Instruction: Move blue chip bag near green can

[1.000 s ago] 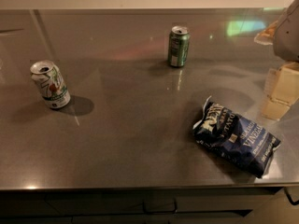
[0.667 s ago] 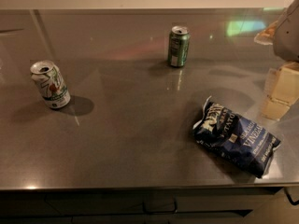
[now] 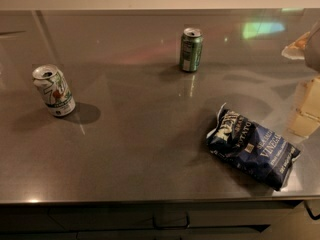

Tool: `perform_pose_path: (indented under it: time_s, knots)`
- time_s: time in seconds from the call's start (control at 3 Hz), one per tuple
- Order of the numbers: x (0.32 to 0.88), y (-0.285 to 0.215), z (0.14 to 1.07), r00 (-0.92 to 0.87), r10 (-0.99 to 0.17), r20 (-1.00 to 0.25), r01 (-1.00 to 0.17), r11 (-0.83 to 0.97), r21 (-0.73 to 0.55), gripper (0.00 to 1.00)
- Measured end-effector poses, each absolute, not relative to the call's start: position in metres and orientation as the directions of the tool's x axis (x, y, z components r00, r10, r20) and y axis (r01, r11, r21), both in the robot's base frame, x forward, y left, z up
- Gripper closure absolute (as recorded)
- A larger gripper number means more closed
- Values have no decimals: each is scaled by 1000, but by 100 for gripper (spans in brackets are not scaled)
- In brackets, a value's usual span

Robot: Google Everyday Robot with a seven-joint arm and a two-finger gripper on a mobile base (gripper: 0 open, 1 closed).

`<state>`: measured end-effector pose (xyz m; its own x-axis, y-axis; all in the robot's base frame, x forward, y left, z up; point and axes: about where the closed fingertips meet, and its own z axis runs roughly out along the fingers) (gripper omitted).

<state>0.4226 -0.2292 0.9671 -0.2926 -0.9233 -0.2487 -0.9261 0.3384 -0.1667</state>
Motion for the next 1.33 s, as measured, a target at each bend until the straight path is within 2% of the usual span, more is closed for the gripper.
perform_pose_path:
  time_s: [0.67,1.33]
  knots:
    - [414,-231,928,-324,-890,-321,-914,382,-138,0]
    - [411,-229,877,-360,-884,-298,-910,404,-98,0]
